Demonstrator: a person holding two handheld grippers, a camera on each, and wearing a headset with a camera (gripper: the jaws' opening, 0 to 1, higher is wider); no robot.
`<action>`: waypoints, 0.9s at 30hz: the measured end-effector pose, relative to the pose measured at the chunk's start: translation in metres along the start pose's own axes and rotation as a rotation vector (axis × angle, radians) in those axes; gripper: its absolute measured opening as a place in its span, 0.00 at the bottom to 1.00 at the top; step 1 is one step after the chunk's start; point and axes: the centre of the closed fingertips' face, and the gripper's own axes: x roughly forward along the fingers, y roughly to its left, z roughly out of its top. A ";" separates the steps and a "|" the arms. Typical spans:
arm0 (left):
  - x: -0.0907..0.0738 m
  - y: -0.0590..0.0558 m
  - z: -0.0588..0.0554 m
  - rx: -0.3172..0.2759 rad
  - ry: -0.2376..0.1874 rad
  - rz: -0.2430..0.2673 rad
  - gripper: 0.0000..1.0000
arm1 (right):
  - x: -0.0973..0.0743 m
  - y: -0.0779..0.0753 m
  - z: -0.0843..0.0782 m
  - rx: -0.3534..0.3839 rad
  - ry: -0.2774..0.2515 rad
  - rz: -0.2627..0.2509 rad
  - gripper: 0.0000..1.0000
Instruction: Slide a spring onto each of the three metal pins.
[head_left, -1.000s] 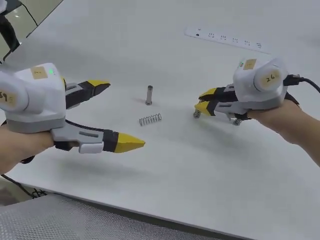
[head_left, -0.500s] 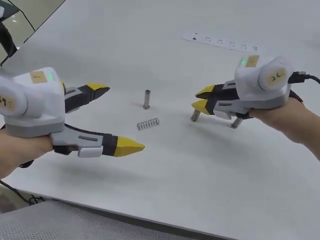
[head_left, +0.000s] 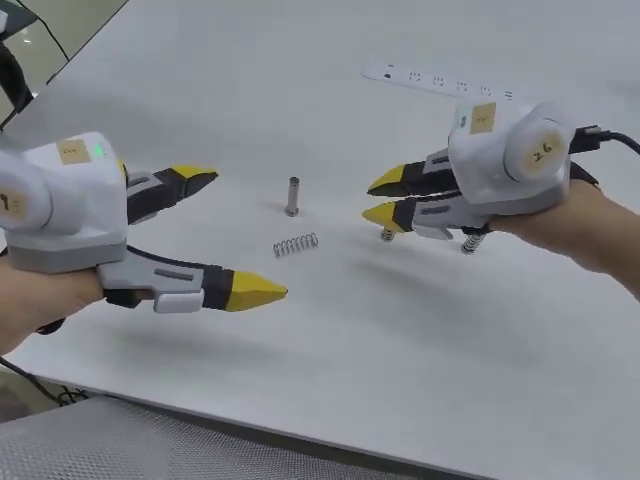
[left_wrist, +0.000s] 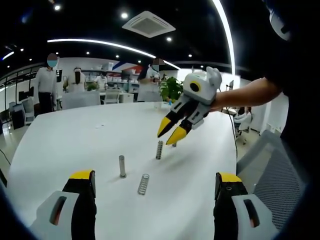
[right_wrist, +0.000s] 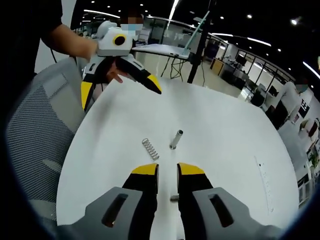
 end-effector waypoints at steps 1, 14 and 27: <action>0.000 0.000 0.000 0.000 0.000 0.001 0.97 | 0.001 0.001 0.002 -0.005 -0.001 0.007 0.12; -0.002 0.001 -0.003 -0.006 0.000 0.007 0.97 | 0.021 0.012 0.008 -0.105 0.036 0.099 0.11; -0.004 0.003 -0.005 -0.008 0.003 0.010 0.97 | 0.045 0.019 0.003 -0.137 0.076 0.154 0.10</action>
